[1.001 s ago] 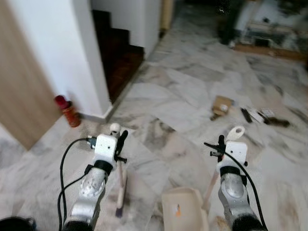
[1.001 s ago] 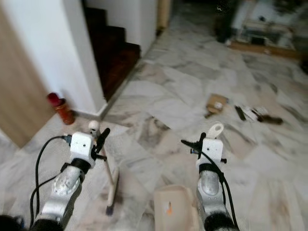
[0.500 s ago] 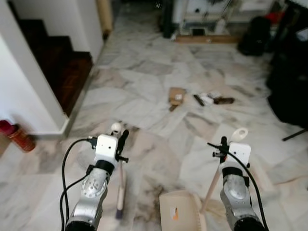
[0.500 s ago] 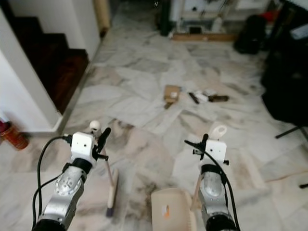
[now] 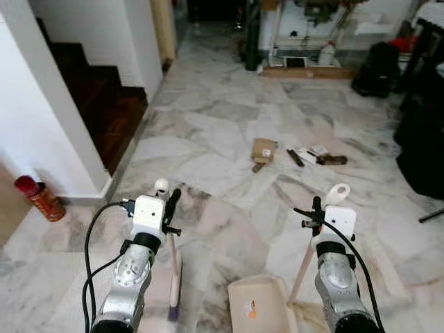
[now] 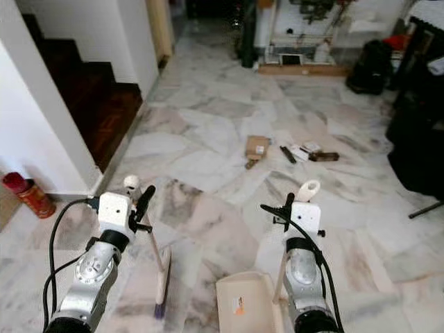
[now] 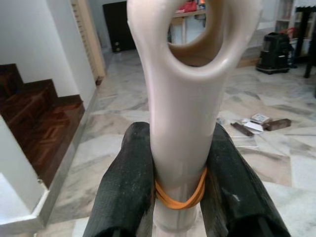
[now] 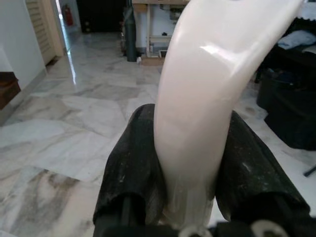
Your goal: Sweep floor
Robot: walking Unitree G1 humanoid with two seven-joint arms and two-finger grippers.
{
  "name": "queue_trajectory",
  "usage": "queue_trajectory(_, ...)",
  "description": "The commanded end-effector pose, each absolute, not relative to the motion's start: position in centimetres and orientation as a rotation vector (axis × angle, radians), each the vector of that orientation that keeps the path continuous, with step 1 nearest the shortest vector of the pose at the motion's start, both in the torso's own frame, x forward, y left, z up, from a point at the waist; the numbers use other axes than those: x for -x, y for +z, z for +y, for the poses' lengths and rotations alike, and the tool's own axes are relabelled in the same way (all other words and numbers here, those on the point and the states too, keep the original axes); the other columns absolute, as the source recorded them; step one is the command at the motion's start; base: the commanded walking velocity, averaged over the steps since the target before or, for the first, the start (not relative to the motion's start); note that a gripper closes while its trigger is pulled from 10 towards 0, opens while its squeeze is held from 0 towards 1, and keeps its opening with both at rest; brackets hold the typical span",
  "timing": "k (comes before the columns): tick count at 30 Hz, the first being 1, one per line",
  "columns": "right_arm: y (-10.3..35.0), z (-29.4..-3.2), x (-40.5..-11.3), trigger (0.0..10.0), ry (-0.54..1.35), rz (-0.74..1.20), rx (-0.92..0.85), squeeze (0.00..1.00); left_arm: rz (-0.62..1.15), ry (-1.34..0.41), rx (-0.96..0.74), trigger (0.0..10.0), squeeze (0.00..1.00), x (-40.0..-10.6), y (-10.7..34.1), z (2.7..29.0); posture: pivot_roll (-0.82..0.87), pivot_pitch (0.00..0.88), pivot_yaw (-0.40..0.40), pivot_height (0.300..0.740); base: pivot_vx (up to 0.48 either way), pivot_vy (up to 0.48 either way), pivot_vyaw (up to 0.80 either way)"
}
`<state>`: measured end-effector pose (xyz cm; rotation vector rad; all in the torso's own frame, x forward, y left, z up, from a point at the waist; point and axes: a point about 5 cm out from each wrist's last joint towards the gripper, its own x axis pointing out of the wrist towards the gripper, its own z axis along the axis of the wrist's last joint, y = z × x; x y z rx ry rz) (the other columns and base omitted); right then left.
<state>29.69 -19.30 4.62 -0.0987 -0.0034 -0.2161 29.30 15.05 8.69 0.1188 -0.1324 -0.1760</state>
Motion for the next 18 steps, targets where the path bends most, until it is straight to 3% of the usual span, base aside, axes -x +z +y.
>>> queue_trajectory(1,5.59,-19.28,-30.11,10.0,-0.214,-0.056,0.092,0.0,-0.179,-0.171,-0.119,10.0,0.0,-29.67,9.6,15.26,0.07,0.0,0.007,0.74,0.386,0.0,-0.65)
queue_trajectory(4,5.65,-19.26,-30.17,10.0,-0.216,-0.058,0.082,0.0,-0.18,-0.173,-0.122,10.0,0.0,-29.7,9.6,15.32,0.06,0.0,0.011,0.74,0.396,0.0,-0.75)
queue_trajectory(18,5.55,-18.6,-30.05,10.0,-0.199,-0.068,0.088,0.0,-0.181,-0.193,-0.128,10.0,0.0,-29.83,9.55,15.24,0.06,0.0,0.017,0.74,0.408,0.0,0.0)
